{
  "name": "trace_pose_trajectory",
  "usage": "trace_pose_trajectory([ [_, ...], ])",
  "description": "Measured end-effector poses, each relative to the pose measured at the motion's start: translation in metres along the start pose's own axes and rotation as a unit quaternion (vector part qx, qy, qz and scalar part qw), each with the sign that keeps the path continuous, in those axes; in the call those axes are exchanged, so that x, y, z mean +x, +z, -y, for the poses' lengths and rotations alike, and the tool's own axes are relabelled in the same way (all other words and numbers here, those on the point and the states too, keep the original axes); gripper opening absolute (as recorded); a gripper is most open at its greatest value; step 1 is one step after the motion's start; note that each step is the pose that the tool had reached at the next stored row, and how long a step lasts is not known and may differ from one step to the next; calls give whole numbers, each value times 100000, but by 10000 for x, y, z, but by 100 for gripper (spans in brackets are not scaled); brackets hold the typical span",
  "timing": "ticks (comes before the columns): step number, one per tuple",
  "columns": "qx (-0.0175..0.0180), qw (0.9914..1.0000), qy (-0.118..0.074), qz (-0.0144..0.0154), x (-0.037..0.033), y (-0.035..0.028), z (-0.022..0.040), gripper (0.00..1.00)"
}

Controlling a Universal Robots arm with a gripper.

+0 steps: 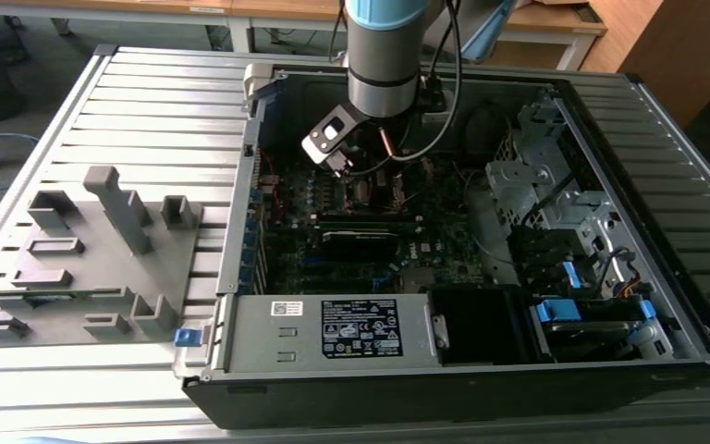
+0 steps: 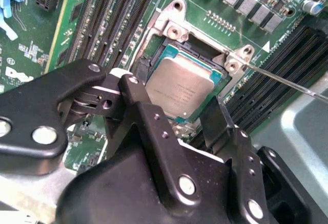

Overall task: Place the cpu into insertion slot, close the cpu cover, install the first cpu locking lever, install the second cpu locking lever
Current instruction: 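Place the cpu into insertion slot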

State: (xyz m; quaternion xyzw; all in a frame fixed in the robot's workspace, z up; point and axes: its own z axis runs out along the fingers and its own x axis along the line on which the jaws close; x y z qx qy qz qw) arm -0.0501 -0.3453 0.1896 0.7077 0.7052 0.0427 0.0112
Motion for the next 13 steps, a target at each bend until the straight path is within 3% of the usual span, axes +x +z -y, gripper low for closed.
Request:
trace_pose_trajectory([
  [5,-1,100000,2,0,2,-47,-3,67],
  [13,-1,100000,1,2,12,-266,-20,67],
])
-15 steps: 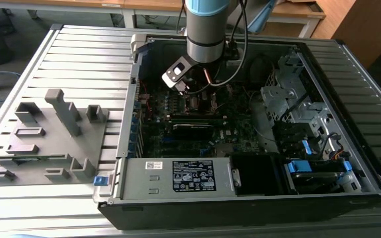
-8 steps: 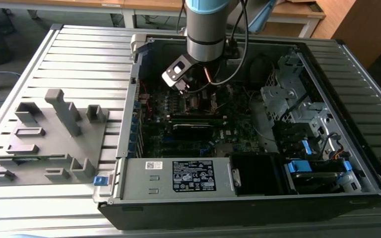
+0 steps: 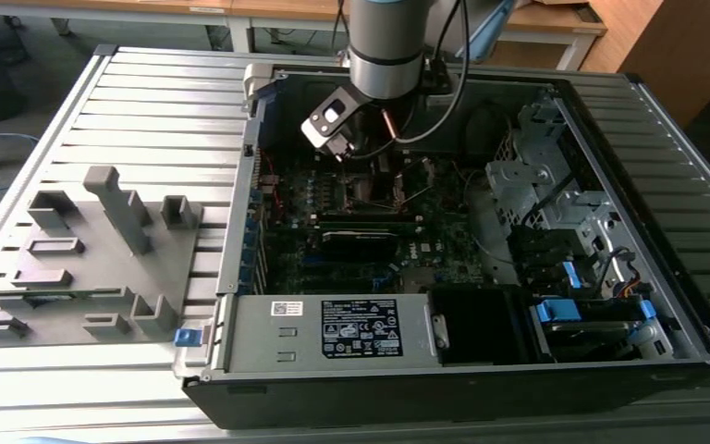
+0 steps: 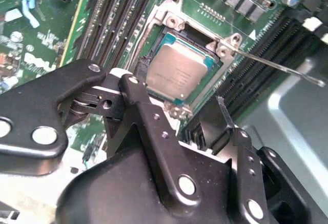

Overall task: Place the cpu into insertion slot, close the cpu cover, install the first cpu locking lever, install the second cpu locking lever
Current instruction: 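Place the cpu into insertion slot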

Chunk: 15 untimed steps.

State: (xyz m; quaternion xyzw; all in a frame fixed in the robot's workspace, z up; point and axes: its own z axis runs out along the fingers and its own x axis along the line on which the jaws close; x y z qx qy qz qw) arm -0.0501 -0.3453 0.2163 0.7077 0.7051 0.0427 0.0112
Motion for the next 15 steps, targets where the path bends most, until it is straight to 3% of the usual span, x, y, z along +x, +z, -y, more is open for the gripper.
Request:
trace_pose_trajectory([
  [2,3,100000,0,3,1,-28,-2,67],
  [10,-2,100000,0,-5,1,-30,-2,65],
  [13,-2,100000,-2,-5,1,-31,-2,47],
  [15,-3,100000,-1,-5,1,-31,-2,41],
])
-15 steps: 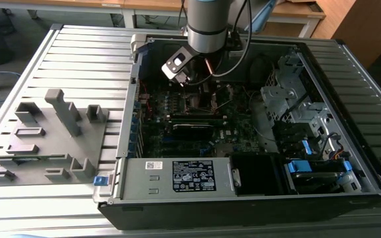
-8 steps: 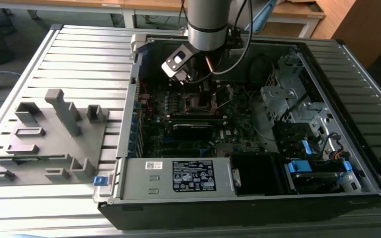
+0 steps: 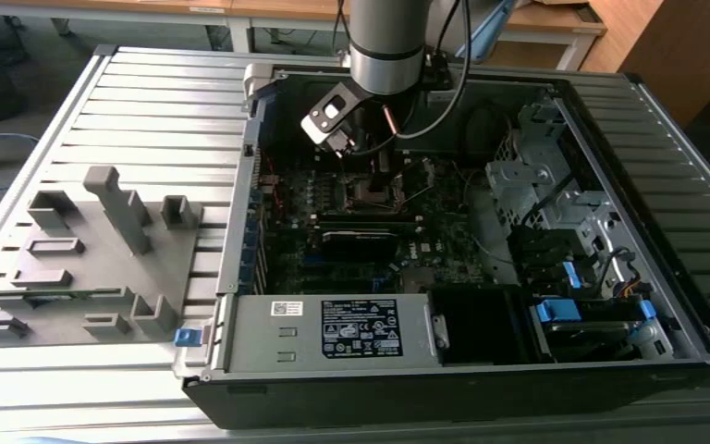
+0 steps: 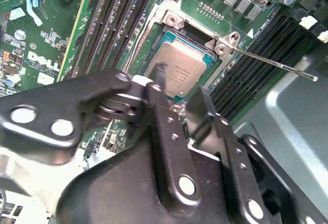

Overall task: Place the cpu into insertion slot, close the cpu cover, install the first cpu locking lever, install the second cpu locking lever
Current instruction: 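Place the cpu into insertion slot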

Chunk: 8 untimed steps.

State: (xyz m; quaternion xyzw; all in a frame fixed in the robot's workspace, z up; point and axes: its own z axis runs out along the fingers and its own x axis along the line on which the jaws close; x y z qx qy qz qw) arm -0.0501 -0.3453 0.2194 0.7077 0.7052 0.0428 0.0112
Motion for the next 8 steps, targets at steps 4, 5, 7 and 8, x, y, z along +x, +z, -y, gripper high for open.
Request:
trace_pose_trajectory([
  [4,1,100000,1,0,0,-1,0,24],
  [5,1,100000,0,1,0,-2,0,24],
  [7,3,100000,0,2,0,-3,0,12],
  [8,2,100000,0,-1,0,-3,0,12],
])
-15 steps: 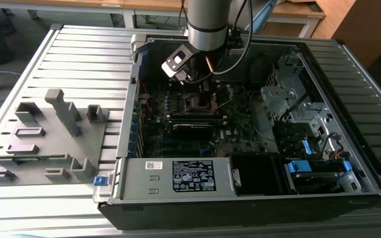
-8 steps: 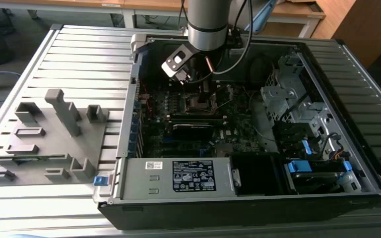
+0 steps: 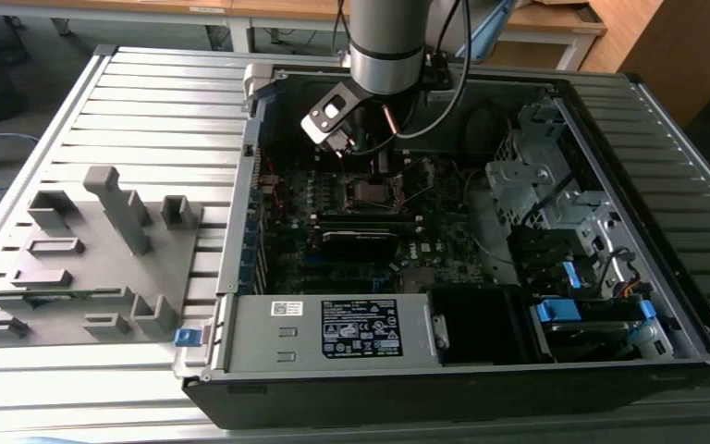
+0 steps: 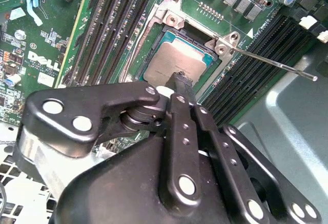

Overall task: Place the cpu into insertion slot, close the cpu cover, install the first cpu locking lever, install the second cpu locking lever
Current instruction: 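Place the cpu into insertion slot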

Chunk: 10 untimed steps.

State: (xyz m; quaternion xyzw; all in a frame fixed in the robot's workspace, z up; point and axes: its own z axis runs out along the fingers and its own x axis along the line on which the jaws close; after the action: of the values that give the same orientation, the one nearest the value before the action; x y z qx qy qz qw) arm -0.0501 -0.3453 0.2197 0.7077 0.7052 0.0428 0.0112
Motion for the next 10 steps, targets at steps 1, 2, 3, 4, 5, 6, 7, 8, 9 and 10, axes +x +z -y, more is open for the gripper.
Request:
trace_pose_trajectory([
  [1,0,100000,1,1,0,0,0,11],
  [2,0,100000,0,2,0,-1,0,11],
  [3,1,100000,-2,2,0,-1,0,11],
  [4,-1,100000,1,0,0,-1,0,11],
  [5,-1,100000,-1,0,0,-2,0,11],
  [6,1,100000,0,4,0,-2,0,11],
  [7,-1,100000,1,0,0,-2,0,11],
  [8,29,100000,0,0,0,-3,0,11],
  [9,215,100000,-1,7,0,-3,-1,11],
  [10,449,99999,13,17,0,-4,-1,11],
])
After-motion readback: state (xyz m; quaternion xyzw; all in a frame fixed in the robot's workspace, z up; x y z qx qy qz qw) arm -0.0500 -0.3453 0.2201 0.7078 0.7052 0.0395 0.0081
